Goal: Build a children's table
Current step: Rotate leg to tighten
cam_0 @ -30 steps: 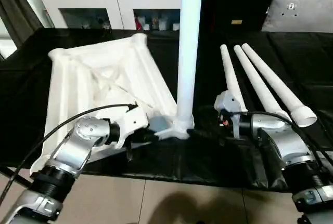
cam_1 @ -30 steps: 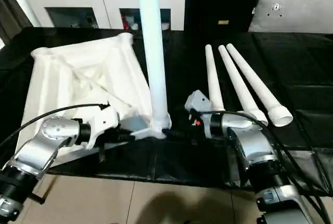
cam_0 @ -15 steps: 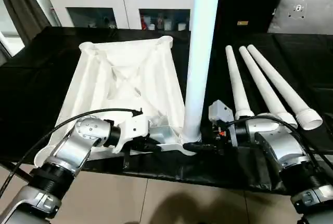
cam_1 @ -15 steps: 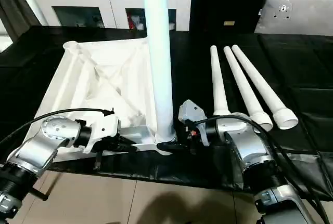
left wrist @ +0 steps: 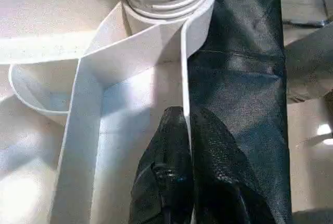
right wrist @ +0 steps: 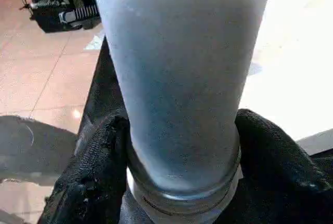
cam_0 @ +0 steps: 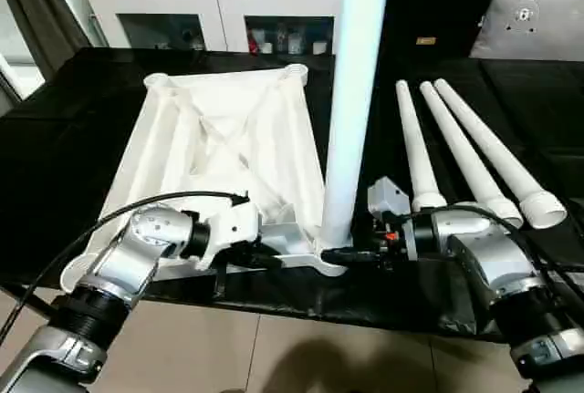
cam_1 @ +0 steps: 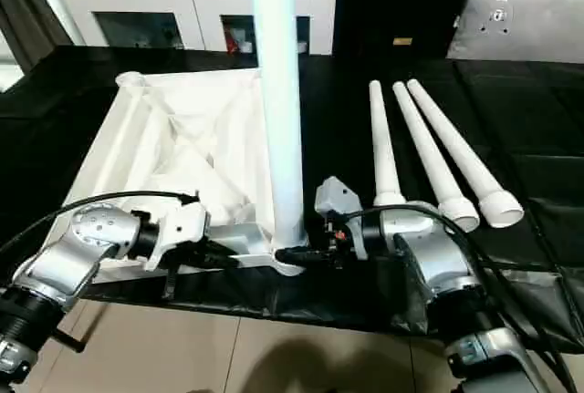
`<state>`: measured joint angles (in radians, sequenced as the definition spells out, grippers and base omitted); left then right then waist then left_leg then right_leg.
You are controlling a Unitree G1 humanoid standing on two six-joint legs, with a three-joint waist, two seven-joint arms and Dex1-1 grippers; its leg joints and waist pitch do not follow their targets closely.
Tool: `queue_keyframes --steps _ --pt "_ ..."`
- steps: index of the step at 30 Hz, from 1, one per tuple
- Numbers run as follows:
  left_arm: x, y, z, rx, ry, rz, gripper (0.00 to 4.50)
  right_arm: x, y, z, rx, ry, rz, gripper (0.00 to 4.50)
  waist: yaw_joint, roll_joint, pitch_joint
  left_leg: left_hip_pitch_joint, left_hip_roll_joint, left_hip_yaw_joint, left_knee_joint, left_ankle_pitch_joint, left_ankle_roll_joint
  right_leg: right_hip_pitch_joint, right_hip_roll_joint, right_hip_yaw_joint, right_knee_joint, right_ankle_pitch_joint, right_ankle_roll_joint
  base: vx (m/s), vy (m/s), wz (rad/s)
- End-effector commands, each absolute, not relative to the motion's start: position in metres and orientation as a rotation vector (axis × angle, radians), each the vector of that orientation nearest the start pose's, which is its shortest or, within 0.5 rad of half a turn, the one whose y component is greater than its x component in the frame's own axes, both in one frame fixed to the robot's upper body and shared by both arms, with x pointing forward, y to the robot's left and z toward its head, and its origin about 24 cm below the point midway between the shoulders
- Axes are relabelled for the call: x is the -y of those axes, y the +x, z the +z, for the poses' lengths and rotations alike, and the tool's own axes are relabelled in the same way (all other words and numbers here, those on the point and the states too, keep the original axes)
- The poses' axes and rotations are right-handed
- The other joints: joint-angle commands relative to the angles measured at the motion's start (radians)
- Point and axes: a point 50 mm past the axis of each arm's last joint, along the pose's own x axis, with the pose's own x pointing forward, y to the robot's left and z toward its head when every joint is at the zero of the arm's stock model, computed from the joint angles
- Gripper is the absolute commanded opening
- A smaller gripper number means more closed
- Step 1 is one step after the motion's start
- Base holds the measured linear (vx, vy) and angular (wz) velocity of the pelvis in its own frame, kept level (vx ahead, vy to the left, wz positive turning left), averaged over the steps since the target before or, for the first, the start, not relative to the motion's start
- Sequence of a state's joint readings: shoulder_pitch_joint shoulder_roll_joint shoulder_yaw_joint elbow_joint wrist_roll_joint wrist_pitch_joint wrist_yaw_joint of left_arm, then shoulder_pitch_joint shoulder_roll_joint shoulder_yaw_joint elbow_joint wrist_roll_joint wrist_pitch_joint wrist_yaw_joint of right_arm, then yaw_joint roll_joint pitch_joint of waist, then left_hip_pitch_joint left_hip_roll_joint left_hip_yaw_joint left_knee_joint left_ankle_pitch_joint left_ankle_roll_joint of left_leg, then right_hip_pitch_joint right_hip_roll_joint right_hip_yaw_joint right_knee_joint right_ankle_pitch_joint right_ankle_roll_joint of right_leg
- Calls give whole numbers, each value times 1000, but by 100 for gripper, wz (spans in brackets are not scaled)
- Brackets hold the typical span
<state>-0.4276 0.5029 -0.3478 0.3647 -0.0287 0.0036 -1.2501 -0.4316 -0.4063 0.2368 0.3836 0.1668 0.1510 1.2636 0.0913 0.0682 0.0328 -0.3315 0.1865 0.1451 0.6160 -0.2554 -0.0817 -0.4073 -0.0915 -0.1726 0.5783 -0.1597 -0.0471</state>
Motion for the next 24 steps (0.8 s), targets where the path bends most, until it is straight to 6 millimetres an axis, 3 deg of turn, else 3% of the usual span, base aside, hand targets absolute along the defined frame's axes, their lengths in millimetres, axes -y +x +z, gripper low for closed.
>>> queue_keyframes --steps 1,5,6,7,8,9,10,13,15,16,18,19,24 --pt "-145 279 46 -400 487 -1438 0 131 284 43 -392 -157 1381 269 -3 -4 -63 -21 48 -4 -71 -14 99 77 -72 73 -57 -239 -123 0 0 0" --pt "-139 283 49 -395 411 -1337 0 112 295 36 -388 -110 1174 269 -15 -1 -55 -20 42 -2 -76 -60 71 77 -71 70 -72 -340 -86 0 0 0" --pt "-136 286 50 -398 378 -1280 0 106 298 34 -394 -82 1102 268 -33 3 -49 -15 34 -2 -78 -111 40 76 -68 61 -88 -427 -56 0 0 0" --pt "-134 288 51 -399 355 -1237 0 102 301 33 -403 -58 1051 268 -39 10 -47 -12 30 -3 -78 -130 34 74 -67 57 -95 -456 -46 0 0 0" --pt "-133 290 51 -400 343 -1212 0 100 302 32 -410 -45 1026 268 -54 5 -44 -10 27 -4 -77 -152 25 73 -64 50 -104 -492 -26 0 0 0" --pt "-124 296 54 -384 304 -1119 0 88 308 28 -427 -20 915 268 -60 8 -45 -9 25 -5 -76 -155 20 74 -64 49 -104 -499 -21 0 0 0" --pt "-121 297 55 -377 294 -1099 0 85 310 27 -435 -12 884 268 -72 7 -43 -13 22 -6 -74 -159 22 74 -62 43 -111 -515 -9 0 0 0" --pt "-103 304 61 -341 248 -1011 0 73 317 25 -456 32 744 267 -93 10 -44 -10 15 -8 -68 -179 41 70 -60 34 -122 -539 17 0 0 0" --pt "-93 307 64 -319 240 -979 0 68 319 25 -448 16 714 267 -95 9 -46 -12 15 -9 -68 -175 48 71 -58 33 -123 -528 22 0 0 0" --pt "-88 307 65 -308 243 -967 0 66 320 26 -437 1 701 267 -96 11 -48 -10 19 -9 -69 -164 50 68 -59 35 -120 -506 16 0 0 0" --pt "-82 306 66 -299 244 -964 0 63 321 27 -410 -16 708 267 -94 11 -52 -20 24 -13 -72 -143 55 75 -62 39 -110 -456 0 0 0 0" --pt "-79 304 66 -301 247 -964 0 62 320 28 -398 -12 707 302 -93 9 -57 -22 28 -14 -72 -119 62 76 -64 46 -100 -407 -17 0 0 0" --pt "-93 309 63 -305 330 -927 0 74 324 32 -374 32 661 359 -86 13 -64 -28 35 -16 -67 -20 101 80 -68 60 -69 -222 -99 0 0 0"
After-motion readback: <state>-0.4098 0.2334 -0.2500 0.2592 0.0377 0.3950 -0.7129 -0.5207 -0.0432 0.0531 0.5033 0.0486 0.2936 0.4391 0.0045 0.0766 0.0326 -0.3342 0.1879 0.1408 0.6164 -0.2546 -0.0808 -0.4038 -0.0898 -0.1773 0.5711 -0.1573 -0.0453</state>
